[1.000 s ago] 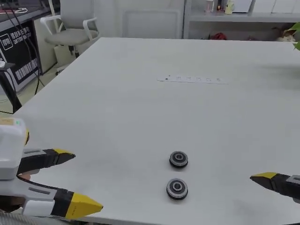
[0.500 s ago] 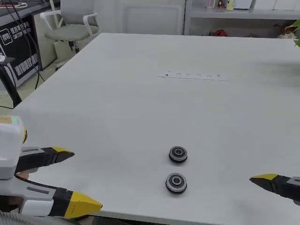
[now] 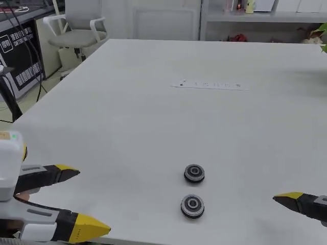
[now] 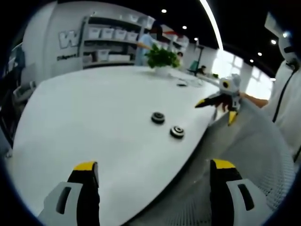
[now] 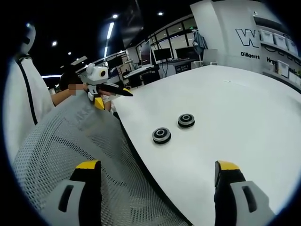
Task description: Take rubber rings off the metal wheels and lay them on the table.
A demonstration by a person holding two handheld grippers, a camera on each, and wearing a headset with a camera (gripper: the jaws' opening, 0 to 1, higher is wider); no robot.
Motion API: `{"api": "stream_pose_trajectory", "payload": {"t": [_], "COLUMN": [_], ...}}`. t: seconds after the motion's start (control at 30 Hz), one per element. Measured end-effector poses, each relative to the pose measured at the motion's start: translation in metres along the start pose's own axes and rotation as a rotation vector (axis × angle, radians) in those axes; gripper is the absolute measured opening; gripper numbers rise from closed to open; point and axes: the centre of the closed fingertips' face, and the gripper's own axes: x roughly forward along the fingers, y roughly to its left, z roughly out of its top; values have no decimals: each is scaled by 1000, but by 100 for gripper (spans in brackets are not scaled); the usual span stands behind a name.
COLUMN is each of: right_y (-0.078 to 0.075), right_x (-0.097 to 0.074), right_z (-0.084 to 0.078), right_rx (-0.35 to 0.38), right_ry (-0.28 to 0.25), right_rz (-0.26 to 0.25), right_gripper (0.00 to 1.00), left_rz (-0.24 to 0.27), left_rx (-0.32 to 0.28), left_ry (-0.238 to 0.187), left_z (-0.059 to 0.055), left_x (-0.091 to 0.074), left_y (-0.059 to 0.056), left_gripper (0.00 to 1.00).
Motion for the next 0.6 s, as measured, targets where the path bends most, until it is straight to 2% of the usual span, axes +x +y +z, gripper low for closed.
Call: {"api": "stream_pose_trajectory", "payload": {"t": [0.17, 0.23, 0.37, 0.6], "right_y": [-4, 0, -1, 0], "right_x": [3, 5, 5, 4], "right_z": [1, -2, 0, 0], "right_rx": [-15, 1, 8, 8], "right_ry": [9, 27, 12, 10], "right_rz": [2, 22, 17, 14], "right_gripper": [98, 95, 96, 96], "left_rz": [2, -13, -12, -4], "left_rx": [1, 1, -8, -3], "left_ry": [6, 26, 11, 17], "left_z": [2, -3, -1, -2], "left_x": [3, 4, 3, 3], "left_y": [5, 3, 4, 4], "left_gripper": [100, 100, 100, 100]}}
